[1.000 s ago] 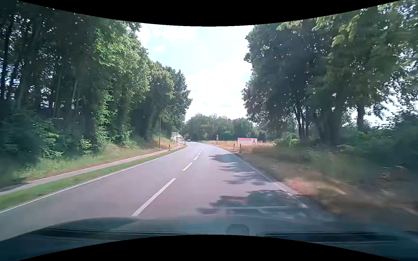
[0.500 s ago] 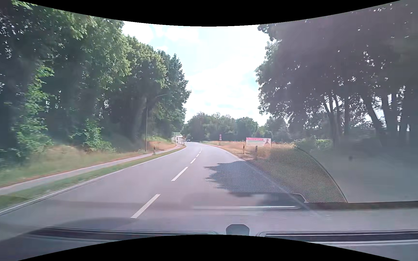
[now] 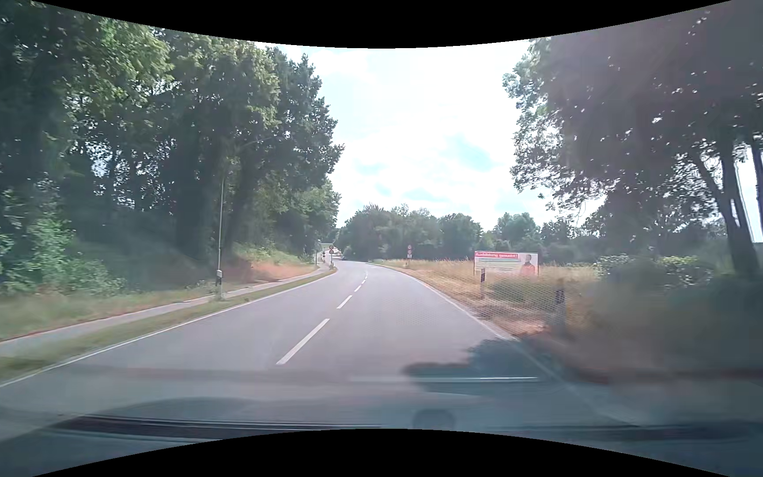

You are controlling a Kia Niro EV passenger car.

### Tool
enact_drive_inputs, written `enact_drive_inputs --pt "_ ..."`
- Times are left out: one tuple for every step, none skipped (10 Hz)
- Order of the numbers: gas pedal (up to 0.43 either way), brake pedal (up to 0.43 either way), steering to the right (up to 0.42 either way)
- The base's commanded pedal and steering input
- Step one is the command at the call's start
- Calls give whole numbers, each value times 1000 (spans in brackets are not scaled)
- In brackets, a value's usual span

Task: Follow the waypoints while adhering to traffic rules and regulations

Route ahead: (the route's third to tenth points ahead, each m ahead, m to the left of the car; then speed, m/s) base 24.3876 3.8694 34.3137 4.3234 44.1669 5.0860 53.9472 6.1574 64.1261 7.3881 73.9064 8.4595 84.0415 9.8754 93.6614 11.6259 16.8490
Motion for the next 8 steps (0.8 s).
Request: enact_drive_inputs --pt "177 0 -9" --pt "177 0 -9" --pt "177 0 -9" --pt "177 0 -9" --pt "177 0 -9" --pt "177 0 -9" --pt "177 0 -9" --pt "177 0 -9"
